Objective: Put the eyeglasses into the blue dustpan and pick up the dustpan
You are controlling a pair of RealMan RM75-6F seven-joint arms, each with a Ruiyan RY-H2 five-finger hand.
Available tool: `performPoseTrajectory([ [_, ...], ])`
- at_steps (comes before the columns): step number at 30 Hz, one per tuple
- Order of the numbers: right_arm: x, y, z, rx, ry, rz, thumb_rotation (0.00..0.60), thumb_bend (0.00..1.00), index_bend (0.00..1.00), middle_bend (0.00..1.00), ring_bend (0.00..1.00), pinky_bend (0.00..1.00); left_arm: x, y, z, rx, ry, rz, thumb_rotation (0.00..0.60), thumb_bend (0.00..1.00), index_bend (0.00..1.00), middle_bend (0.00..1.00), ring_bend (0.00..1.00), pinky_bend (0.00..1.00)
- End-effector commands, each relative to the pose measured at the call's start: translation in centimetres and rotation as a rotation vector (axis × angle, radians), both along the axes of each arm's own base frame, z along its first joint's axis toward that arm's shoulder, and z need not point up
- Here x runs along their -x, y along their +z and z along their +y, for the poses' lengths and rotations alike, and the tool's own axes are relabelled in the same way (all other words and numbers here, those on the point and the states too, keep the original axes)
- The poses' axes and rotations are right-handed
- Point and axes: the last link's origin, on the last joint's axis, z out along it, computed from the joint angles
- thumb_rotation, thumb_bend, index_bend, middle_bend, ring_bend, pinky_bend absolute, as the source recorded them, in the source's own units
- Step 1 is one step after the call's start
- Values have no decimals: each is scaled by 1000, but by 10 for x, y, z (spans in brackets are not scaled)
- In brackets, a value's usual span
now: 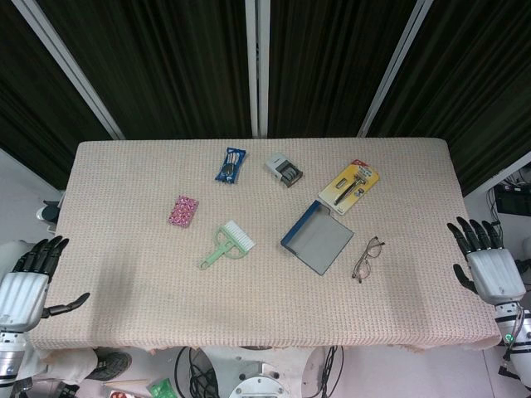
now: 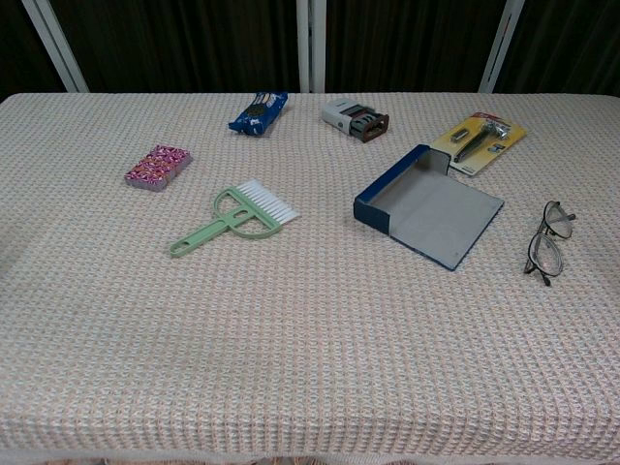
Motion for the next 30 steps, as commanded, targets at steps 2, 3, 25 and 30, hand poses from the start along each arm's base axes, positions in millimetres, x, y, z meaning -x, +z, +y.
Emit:
performPoseTrajectory([
  [2, -18, -4, -32, -124, 113, 170, 600, 234, 0, 0, 0, 0, 2, -4, 0, 8, 12, 0, 343, 110, 61, 66, 89, 223],
  [3, -20, -6, -37, -142, 128, 190, 600, 223, 0, 0, 0, 0, 3, -6, 0, 11, 18, -1, 343, 110, 62, 66, 89, 223],
  [25, -44, -74, -80, -394, 251, 29, 600, 176, 276, 0, 0, 0, -2, -17, -4, 42, 33, 2, 345, 111, 62, 66, 89, 223],
  [30, -44, -85, -87, -397, 256, 37, 600, 176, 284, 0, 0, 0, -3, -19, -2, 48, 30, 3, 341, 110, 63, 66, 89, 223],
])
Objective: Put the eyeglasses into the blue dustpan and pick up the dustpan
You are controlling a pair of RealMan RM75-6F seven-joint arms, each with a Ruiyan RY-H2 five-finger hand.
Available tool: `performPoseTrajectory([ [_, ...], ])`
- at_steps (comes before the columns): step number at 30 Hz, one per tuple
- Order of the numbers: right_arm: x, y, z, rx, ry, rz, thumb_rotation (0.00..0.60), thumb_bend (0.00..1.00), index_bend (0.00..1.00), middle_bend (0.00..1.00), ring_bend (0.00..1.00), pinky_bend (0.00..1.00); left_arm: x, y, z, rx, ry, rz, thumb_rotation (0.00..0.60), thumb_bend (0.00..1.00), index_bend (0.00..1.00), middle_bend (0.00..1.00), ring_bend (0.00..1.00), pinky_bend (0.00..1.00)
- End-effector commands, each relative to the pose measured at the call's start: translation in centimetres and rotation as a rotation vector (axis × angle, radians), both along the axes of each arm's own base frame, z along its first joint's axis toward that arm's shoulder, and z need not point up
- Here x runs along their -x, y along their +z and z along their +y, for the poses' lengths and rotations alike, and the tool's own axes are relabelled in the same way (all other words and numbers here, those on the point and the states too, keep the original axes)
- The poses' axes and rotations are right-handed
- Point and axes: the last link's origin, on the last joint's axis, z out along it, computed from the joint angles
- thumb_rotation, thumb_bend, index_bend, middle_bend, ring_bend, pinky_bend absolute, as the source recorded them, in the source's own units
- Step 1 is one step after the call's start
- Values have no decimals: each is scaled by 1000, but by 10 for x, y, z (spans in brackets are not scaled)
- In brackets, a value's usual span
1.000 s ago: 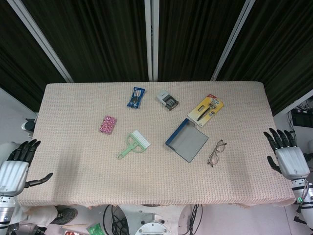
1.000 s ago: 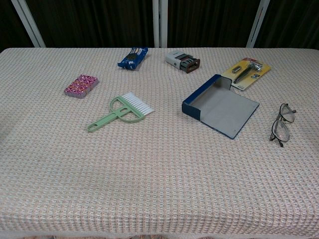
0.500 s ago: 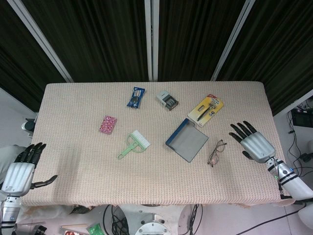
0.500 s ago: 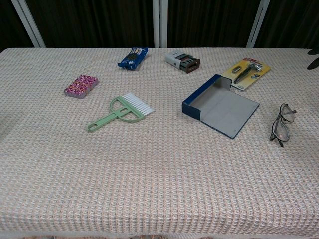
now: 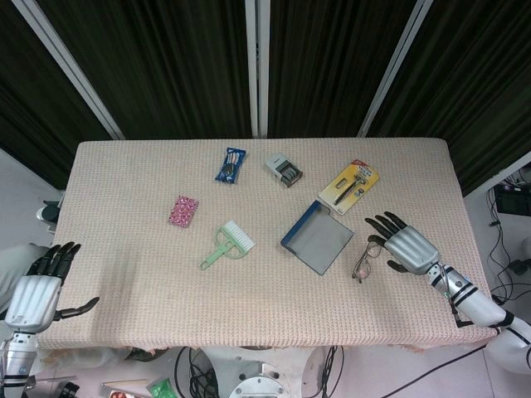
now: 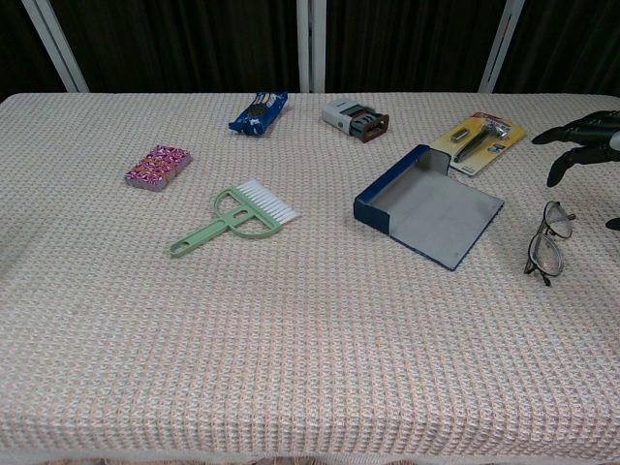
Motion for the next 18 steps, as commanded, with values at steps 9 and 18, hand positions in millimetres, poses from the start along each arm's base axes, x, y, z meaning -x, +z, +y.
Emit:
performPoseTrajectory([
  [9, -4, -27, -8, -32, 11, -14, 600, 176, 338, 0, 0, 0, 2, 3, -1, 5, 11, 12, 367, 110, 63, 66, 89, 223],
  [18, -8, -36, -17, -26, 29, -15, 600, 176, 383, 0, 0, 0, 2, 4, -1, 3, 19, 17, 364, 111, 63, 66, 89, 223],
])
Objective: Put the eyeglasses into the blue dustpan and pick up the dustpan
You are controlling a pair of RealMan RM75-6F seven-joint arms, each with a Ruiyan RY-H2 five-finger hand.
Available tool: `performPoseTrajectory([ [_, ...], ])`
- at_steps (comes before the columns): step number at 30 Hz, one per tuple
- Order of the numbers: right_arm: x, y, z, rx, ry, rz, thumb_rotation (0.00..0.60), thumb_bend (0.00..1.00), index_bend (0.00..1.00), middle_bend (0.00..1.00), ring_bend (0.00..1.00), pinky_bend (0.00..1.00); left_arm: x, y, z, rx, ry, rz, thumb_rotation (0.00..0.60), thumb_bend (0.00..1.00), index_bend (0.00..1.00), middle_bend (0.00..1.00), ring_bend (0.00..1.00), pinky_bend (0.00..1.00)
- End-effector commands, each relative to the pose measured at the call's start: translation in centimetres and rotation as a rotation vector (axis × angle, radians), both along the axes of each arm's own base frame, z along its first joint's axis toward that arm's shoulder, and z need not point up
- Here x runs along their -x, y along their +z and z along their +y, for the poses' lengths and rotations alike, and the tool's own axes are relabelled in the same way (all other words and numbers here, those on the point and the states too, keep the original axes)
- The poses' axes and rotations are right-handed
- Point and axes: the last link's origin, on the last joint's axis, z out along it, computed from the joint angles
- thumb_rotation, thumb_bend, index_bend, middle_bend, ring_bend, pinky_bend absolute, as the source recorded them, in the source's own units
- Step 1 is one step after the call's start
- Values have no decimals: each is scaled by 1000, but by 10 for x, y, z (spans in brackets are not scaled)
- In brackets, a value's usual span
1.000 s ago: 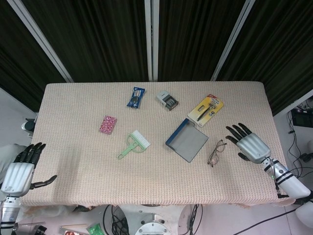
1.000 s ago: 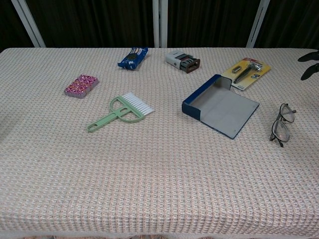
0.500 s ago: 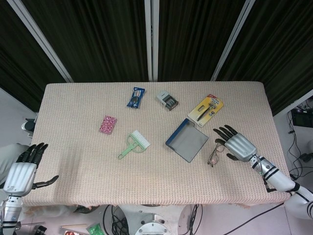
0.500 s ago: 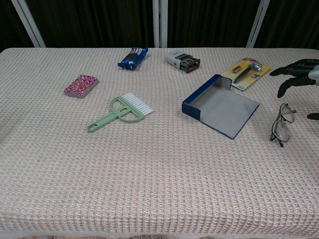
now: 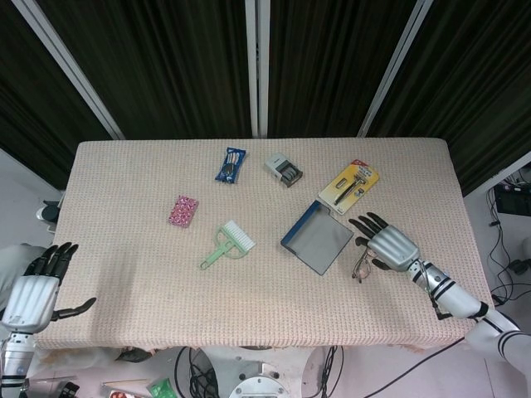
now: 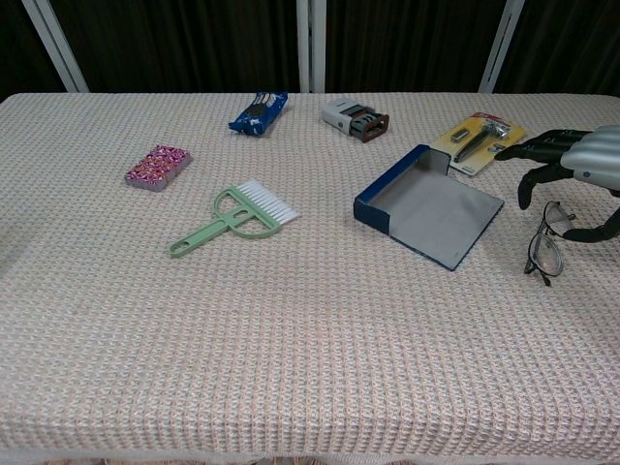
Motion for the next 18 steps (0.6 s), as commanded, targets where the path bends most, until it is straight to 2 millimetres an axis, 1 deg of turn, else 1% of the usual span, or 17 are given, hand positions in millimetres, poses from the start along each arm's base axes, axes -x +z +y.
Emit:
performPoseTrajectory([
  [1, -1, -1, -3, 0, 1, -3, 600, 176, 393, 0, 0, 0, 0, 0, 0, 1, 0, 0, 365, 110, 63, 66, 89, 223],
  [13, -2, -9, -7, -5, 5, 17, 600, 176, 409, 0, 0, 0, 4, 1, -2, 0, 12, -1, 365, 110, 63, 66, 89, 223],
  [18, -3, -12, -6, -9, 8, 7, 600, 184, 439, 0, 0, 0, 5, 2, -2, 1, 14, -2, 365, 110, 63, 66, 89, 223],
])
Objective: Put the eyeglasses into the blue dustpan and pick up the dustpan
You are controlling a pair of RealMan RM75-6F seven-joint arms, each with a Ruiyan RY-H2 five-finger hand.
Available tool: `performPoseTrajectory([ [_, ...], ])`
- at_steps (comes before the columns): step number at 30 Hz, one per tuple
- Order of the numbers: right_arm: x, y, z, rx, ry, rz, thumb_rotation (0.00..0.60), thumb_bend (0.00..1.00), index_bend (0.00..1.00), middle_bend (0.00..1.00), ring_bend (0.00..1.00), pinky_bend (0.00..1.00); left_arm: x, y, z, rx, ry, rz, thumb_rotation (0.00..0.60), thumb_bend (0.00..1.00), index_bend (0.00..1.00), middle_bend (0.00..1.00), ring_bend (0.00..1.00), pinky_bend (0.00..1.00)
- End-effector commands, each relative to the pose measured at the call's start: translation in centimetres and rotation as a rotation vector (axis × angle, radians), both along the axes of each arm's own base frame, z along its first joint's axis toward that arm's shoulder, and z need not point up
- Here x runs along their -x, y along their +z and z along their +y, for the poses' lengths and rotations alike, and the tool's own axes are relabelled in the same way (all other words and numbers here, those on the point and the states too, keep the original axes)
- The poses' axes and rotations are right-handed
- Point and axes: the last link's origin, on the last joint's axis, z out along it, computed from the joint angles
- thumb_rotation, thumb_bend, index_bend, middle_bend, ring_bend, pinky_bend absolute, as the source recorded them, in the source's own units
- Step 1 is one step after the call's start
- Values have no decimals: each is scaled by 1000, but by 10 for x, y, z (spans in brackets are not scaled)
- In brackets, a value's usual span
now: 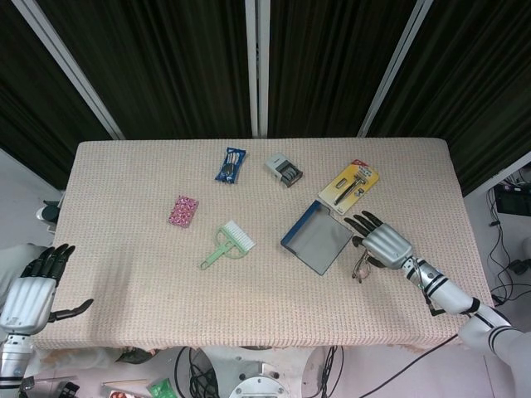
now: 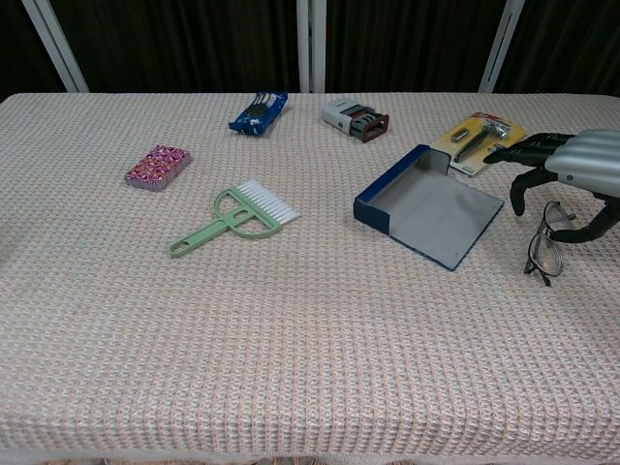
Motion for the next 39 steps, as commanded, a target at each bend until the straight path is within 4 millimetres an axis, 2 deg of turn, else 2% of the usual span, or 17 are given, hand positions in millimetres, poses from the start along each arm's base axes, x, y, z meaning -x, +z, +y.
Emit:
performPoseTrajectory([
  [1, 0, -1, 0, -3, 1, -2, 600, 189, 449, 0, 0, 0, 0, 0, 0, 1, -1, 0, 364, 110, 63, 66, 89, 223],
  [8, 0, -4, 0, -15, -5, 3, 600, 209, 493, 5, 0, 0, 1, 2, 0, 4, 7, 6, 367, 111, 63, 66, 89, 223],
  [13, -1, -6, -1, -14, -2, -3, 600, 278, 542, 23, 0, 0, 1, 4, -2, 3, 12, 6, 363, 111, 62, 66, 89, 223],
  [27, -2, -9, -1, -21, -6, -1, 600, 327, 621, 42, 0, 0, 3, 5, -1, 10, 10, -1, 366, 111, 63, 66, 89, 223],
  [34, -3, -9, -1, -27, -12, -14, 600, 444, 665, 50, 0, 0, 4, 5, -1, 11, 10, -4, 365, 110, 63, 66, 89, 223],
  [39, -13, -7, -4, -19, -10, -71, 600, 474, 686, 56, 0, 0, 5, 5, -2, 9, 14, -8, 367, 111, 63, 66, 89, 223],
])
